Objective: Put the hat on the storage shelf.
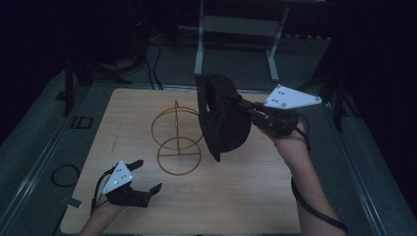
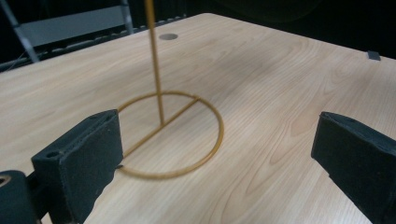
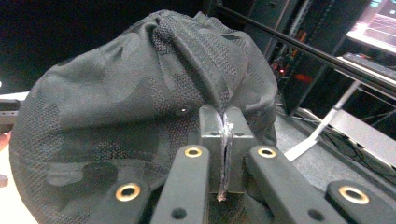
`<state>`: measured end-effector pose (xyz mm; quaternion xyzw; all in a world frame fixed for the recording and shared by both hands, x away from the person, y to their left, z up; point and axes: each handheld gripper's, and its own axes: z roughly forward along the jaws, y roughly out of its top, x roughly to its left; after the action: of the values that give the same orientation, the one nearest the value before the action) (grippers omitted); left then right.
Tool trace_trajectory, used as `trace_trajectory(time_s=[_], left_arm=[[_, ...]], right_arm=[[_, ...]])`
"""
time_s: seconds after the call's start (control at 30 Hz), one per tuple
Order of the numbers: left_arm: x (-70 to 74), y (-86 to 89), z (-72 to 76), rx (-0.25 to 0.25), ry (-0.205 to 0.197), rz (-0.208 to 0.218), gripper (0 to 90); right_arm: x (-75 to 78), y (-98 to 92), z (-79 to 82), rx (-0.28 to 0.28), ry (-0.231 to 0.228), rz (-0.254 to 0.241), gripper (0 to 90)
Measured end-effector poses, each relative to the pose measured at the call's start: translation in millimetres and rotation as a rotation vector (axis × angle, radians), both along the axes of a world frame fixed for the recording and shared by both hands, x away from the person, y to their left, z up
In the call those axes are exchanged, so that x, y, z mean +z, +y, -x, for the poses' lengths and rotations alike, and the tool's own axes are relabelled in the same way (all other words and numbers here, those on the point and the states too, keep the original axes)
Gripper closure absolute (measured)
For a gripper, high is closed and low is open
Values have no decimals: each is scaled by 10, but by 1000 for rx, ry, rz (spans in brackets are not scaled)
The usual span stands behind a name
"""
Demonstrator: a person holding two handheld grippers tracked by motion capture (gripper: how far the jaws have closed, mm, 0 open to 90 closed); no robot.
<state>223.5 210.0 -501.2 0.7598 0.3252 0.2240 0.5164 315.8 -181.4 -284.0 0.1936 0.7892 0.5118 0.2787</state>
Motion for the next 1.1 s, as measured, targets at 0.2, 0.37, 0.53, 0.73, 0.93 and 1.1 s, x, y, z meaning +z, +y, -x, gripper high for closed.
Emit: trace_trajectory(time_s=[0.2, 0.37, 0.53, 0.73, 0.93, 1.1], left_arm=[[-161, 177, 79, 71, 9, 14, 27], [-237, 257, 90, 124, 10, 12, 27], [-296, 317, 89, 155, 16, 21, 27], [-355, 352, 86, 165, 29, 21, 27], [-380, 352, 86, 169, 23, 5, 27], [-400, 336, 89, 162, 23, 2, 27]], right_arm=[[9, 234, -67, 43, 25, 22, 889], [-20, 445, -100, 73, 40, 54, 889], [-87, 660, -167, 95, 67, 92, 888], [-226, 848, -264, 114, 103, 123, 888], [-340, 953, -372, 120, 148, 121, 888], [-422, 1045, -435, 120, 171, 131, 887]])
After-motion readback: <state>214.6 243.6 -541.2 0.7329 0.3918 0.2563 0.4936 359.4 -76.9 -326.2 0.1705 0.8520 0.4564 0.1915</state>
